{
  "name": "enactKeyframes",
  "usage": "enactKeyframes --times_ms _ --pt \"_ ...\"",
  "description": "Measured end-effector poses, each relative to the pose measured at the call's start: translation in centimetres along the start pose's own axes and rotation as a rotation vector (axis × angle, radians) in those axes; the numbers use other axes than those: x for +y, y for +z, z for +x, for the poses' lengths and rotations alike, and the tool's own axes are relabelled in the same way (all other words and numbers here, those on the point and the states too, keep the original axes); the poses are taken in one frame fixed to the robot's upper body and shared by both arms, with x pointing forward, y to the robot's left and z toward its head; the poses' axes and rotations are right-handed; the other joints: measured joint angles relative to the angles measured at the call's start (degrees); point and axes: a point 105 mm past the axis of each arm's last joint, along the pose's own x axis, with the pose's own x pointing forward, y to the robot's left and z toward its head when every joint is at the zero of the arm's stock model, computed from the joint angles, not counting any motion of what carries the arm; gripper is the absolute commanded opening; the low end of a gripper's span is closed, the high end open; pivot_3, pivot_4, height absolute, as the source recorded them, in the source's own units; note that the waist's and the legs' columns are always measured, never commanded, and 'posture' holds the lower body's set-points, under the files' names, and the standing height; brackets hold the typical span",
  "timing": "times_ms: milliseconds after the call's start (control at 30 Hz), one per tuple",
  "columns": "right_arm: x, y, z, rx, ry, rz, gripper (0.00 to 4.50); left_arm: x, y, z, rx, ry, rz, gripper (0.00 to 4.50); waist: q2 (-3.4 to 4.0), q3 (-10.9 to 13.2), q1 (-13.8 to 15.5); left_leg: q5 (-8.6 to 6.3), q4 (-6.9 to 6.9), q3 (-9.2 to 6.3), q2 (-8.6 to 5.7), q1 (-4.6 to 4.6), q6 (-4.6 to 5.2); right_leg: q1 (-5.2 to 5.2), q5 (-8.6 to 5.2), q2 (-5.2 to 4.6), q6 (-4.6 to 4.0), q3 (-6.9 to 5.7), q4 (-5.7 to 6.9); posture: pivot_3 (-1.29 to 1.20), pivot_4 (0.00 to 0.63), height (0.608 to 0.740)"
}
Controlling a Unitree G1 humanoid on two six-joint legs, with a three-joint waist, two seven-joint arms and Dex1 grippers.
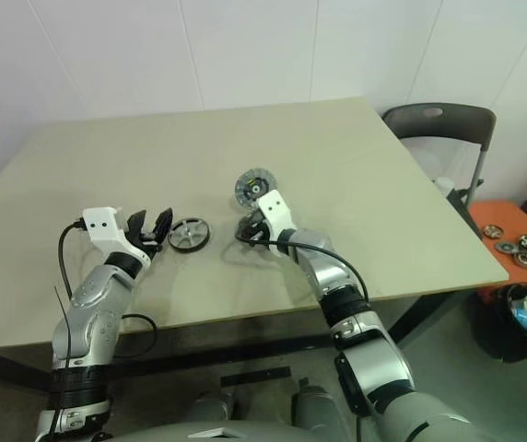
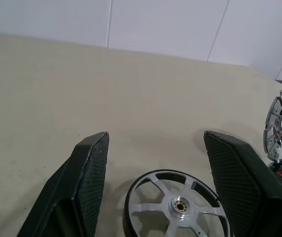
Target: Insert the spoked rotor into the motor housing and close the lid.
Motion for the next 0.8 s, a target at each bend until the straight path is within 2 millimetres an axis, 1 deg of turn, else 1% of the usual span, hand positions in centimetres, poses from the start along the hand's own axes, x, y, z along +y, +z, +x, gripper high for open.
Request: enactKeyframes --times_ms 367,600,800 --pt "-0.4 -0.2 -0.1 -0.001 -0.021 -0.011 0.68 -0.3 -0.1 0.0 0.001 -0.007 -0.005 3.25 0.0 0.0 0.0 0.0 0.0 0.0 0.0 0.0 0.0 0.0 0.0 0.0 0.0 0.0 0.0 0.0 0.0 0.74" --pt "-1.1 -0.2 -0.4 0.002 -0.046 -0.027 0.68 -0.3 -0.2 -0.1 0.005 -0.004 -0.006 3.25 0.0 0.0 0.0 0.0 0.0 0.0 0.0 0.0 0.0 0.0 0.0 0.0 0.0 0.0 0.0 0.0 0.0 0.74" --pt "-1.1 -0.2 -0.4 0.0 -0.047 -0.029 0.68 -0.3 -0.2 -0.1 0.004 -0.004 -0.007 3.25 0.0 0.0 0.0 0.0 0.0 0.0 0.0 0.0 0.0 0.0 0.0 0.0 0.0 0.0 0.0 0.0 0.0 0.74"
